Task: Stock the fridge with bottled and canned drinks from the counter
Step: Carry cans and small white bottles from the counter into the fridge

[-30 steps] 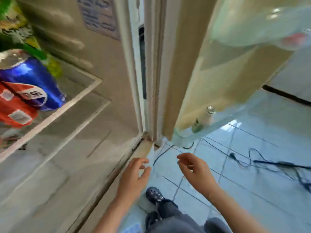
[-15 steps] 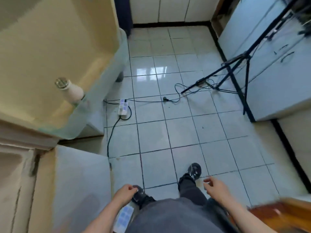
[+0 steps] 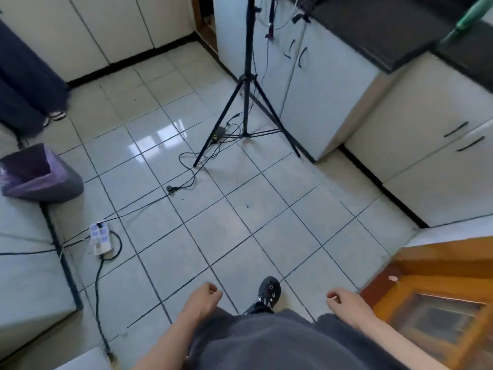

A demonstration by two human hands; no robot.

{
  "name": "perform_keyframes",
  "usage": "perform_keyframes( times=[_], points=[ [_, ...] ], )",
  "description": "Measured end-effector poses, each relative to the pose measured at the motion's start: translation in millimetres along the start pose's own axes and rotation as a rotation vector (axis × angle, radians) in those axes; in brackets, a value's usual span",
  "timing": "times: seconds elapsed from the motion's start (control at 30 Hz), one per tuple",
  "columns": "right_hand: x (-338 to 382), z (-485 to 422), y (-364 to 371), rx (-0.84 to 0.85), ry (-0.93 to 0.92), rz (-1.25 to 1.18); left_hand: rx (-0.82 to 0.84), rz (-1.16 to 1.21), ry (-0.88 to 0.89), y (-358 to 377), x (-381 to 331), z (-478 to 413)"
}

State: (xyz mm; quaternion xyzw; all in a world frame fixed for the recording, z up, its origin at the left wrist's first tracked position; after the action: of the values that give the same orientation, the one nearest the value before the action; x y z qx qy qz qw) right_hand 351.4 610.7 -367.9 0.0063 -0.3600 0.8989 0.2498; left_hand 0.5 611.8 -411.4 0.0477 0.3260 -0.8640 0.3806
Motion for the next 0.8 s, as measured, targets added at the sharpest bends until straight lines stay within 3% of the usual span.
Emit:
perform_keyframes(
  times=[0.17,0.37,0.6,0.8],
  points=[
    [-52.7,-30.2,-56.4,-0.067,0.161,-0.197,0.045,-0.044,0.097,-0.2,-117.0,-27.0],
    [-94.4,-71.1,-79.5,-0.066,0.344,-0.460,0.098,0.003,0.055,-4.1,-204.9,-82.9],
    [-128.6,-122.8,-139.9,-0.099,0.546,-0.696,0.197,-0.408,0.191,-18.8,-360.5,-183.8],
    [-128.1,-164.4,-244.5,-0.278,0.659,-0.879,0.146,-0.684,0.371,-40.3,-548.6,-260.6]
  ],
)
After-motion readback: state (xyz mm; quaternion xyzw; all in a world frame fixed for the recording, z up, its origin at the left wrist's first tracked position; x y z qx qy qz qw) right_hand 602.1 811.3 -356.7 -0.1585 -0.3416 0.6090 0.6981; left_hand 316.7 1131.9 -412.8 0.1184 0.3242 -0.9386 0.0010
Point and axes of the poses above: each hand's wrist, its own z-axis away from the middle knuckle, its own y-axis out of the palm, x = y × z, the point moved 7 cm from there along -z, towards the middle knuckle, and after that the axes turned 7 degrees about -x, right-handed, at the moved point
